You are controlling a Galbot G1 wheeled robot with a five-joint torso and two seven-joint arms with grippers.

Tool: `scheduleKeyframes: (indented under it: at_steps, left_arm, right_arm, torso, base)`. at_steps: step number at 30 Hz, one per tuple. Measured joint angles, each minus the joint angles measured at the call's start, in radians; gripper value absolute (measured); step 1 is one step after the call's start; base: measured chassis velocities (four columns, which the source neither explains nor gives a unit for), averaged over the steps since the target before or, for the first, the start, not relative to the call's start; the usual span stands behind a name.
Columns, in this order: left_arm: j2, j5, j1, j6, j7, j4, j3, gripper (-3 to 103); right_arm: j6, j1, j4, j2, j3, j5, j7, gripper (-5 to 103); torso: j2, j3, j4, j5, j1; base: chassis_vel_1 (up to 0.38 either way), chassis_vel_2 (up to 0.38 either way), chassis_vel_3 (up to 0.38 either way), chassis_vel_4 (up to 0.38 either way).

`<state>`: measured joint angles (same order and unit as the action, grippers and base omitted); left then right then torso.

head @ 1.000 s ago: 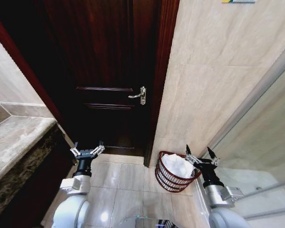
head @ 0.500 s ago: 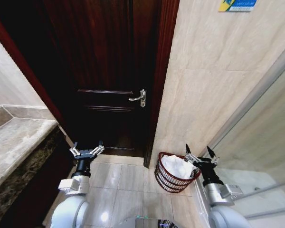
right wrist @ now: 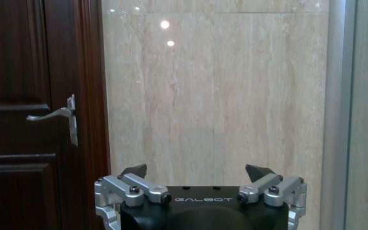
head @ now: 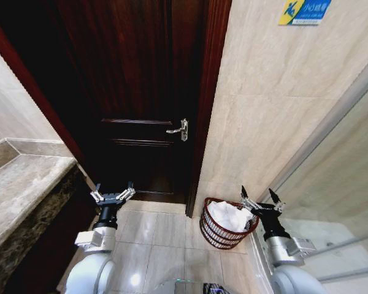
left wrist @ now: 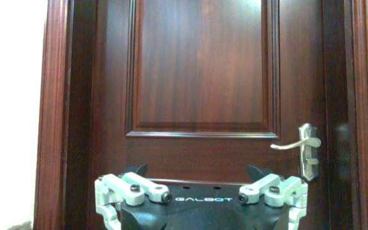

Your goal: Discard the used towel into the hamper.

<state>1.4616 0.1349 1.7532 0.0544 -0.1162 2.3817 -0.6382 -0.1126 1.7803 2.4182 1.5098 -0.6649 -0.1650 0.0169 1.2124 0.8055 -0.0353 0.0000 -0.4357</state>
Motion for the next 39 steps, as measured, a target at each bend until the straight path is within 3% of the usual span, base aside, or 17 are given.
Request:
scheduleKeyframes:
  at_steps: [19,39]
  left_arm:
    - [0.0,0.027,0.007,0.047,0.042,-0.013,-0.006,100]
    - [0.002,0.001,0.002,0.059,0.014,-0.032,-0.005,100]
  right_arm:
    - [-0.02,-0.005,0.009,0.001,0.002,0.004,-0.005,100]
    - [-0.018,-0.006,0.009,-0.001,0.0,0.01,-0.005,100]
  torso:
    - [0.112,0.062,0.0,0.0,-0.051]
    - [0.117,0.064,0.0,0.0,-0.053]
  base:
    - [0.0,0.0,0.0,0.0]
    - [0.0,0.0,0.0,0.0]
